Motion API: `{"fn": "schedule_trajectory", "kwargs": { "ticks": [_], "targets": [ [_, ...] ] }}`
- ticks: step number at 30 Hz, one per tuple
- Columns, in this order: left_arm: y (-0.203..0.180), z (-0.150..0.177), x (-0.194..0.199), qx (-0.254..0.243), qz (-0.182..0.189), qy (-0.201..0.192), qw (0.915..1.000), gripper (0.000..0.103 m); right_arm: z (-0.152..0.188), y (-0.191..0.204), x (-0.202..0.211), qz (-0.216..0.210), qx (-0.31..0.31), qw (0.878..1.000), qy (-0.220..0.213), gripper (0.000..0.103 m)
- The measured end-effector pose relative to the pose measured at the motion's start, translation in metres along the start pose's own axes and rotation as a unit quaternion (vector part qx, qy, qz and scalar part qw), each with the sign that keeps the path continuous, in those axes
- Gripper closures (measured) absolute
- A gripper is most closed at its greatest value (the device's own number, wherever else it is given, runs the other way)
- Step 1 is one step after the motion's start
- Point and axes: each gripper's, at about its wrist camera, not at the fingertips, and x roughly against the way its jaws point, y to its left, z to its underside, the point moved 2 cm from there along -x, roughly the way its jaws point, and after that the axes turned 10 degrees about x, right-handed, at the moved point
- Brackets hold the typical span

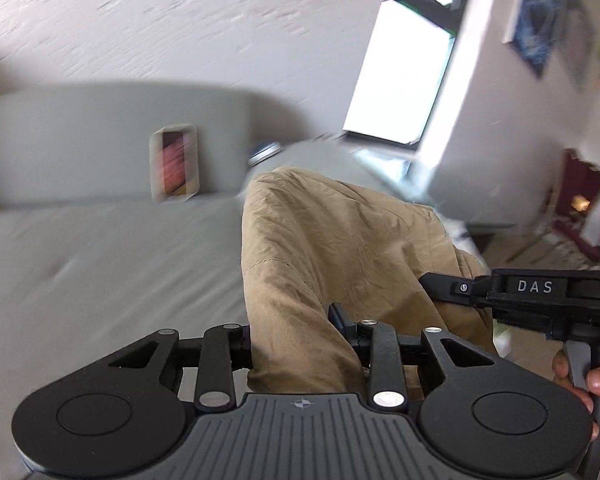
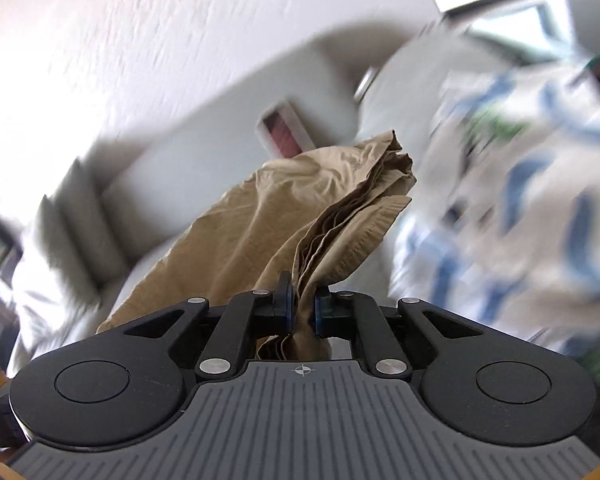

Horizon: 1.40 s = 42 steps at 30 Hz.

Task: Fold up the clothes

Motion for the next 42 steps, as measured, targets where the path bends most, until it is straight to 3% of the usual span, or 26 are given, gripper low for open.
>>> {"fn": "schedule_trajectory", "kwargs": {
  "ticks": [4, 9, 11, 14, 15, 17, 20, 23, 25, 28, 35, 37, 39, 42],
  "targets": [
    [-0.046, -0.015, -0.046, -0.007, 0.051, -0.014, 0.9986, 0.073, -0.034, -0.038, 0.030, 0.051, -0.022, 0.996, -0.063, 0.093],
    [-0.089, -0.026, -0.118, 0.000, 0.093, -0.003, 0.9956, 0.071, -0.062, -0.080, 0.049, 0.146, -0.015, 0.981, -0.125, 0.093],
    [-0.096, -0.019, -0.155, -0.009, 0.065, 0.032, 0.9973, 0.060, -0.068, -0.101, 0.042, 0.179, -0.021, 0.976, -0.125, 0.091],
    [-0.095, 0.004, -0.199, -0.032, -0.009, 0.092, 0.9952, 0.051, -0.066, -0.143, 0.003, 0.235, -0.046, 0.970, -0.049, 0.064],
    [-0.092, 0.010, -0.204, -0.029, -0.024, 0.100, 0.9943, 0.046, -0.063, -0.157, -0.012, 0.253, -0.060, 0.965, -0.016, 0.063],
    [-0.088, 0.012, -0.190, -0.029, -0.020, 0.085, 0.9957, 0.040, -0.057, -0.169, -0.025, 0.251, -0.071, 0.965, 0.009, 0.062],
    [-0.094, 0.005, -0.171, -0.067, -0.031, 0.080, 0.9941, 0.032, -0.059, -0.160, -0.011, 0.257, -0.058, 0.964, -0.029, 0.042],
    [-0.090, -0.009, -0.147, -0.058, -0.046, 0.083, 0.9938, 0.025, -0.069, -0.148, 0.017, 0.255, -0.073, 0.961, -0.078, 0.037],
    [-0.086, -0.017, -0.130, -0.049, -0.050, 0.089, 0.9935, 0.026, -0.068, -0.135, 0.042, 0.237, -0.086, 0.962, -0.105, 0.030],
    [-0.090, -0.022, -0.096, -0.056, -0.049, 0.089, 0.9932, 0.025, -0.061, -0.103, 0.065, 0.195, -0.085, 0.968, -0.134, 0.028],
    [-0.083, -0.029, -0.030, -0.063, -0.041, 0.098, 0.9923, 0.021, -0.062, -0.040, 0.085, 0.086, -0.103, 0.987, -0.085, 0.028],
    [-0.081, -0.030, -0.016, -0.059, -0.037, 0.110, 0.9914, 0.019, -0.067, -0.020, 0.094, 0.088, -0.079, 0.990, -0.072, 0.027],
    [-0.081, -0.031, -0.001, -0.064, -0.034, 0.108, 0.9915, 0.015, -0.068, 0.008, 0.104, 0.107, -0.030, 0.992, -0.059, 0.016],
    [-0.088, -0.030, 0.016, -0.073, -0.032, 0.111, 0.9906, 0.002, -0.069, 0.033, 0.124, 0.145, 0.038, 0.988, -0.033, 0.015]
  ]
}}
